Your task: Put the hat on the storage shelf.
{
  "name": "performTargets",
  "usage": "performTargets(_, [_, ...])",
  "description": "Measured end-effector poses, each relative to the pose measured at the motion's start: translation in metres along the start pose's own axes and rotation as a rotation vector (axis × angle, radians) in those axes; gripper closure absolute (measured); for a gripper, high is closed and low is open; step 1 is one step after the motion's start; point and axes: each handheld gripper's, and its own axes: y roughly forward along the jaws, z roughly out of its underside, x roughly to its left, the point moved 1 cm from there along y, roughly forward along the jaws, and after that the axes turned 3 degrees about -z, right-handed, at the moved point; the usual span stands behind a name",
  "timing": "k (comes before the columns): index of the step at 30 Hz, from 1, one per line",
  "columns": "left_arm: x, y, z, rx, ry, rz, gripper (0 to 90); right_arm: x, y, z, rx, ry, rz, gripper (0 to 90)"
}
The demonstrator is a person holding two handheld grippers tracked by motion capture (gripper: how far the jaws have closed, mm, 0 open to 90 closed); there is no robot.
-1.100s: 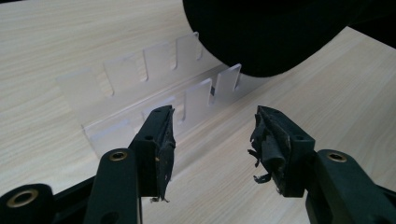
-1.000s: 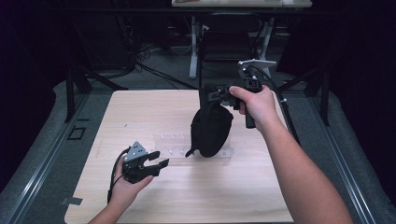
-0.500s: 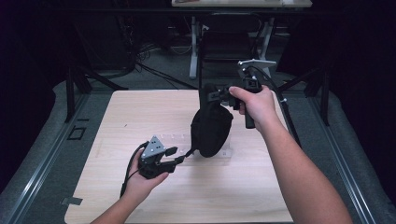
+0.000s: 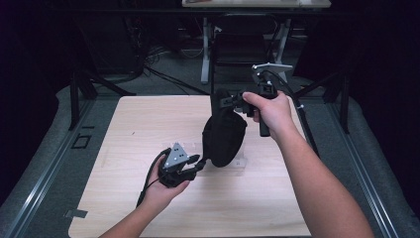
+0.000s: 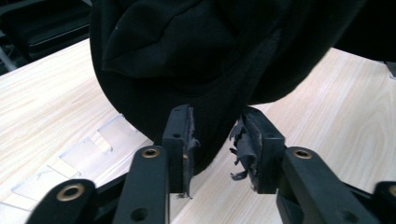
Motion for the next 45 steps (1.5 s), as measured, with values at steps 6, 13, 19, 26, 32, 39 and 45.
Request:
performTargets(6, [-0.001, 0.002, -0.001, 0.009, 0.009, 0.005, 76.2, 0.000, 0.000, 0.000, 0.000, 0.001, 0.001, 87.7])
performTargets(13, [0.001, 0.001, 0.000, 0.004, -0.001, 0.000, 79.1, 0.003, -0.003, 0.001, -0.011, -0.004, -0.015, 81.3])
performTargets(19, [0.001, 0.001, 0.000, 0.000, 0.008, -0.012, 80.1, 0.011, -0.012, 0.002, -0.023, -0.034, -0.045, 78.2])
performTargets(26, [0.006, -0.004, 0.003, 0.009, 0.022, -0.033, 82.6, 0.014, -0.025, 0.007, -0.037, -0.062, -0.011, 78.5])
performTargets(32, [0.015, -0.007, 0.013, 0.022, 0.009, -0.045, 84.7, 0.013, -0.025, 0.011, -0.023, -0.074, 0.029, 78.5])
performTargets(39, [0.025, -0.002, 0.031, 0.086, -0.015, -0.061, 84.5, 0.011, -0.023, 0.012, -0.023, -0.080, 0.047, 78.6])
performTargets(45, [0.027, -0.001, 0.046, 0.093, -0.020, -0.050, 84.1, 0.009, -0.026, 0.013, -0.032, -0.082, 0.052, 78.7])
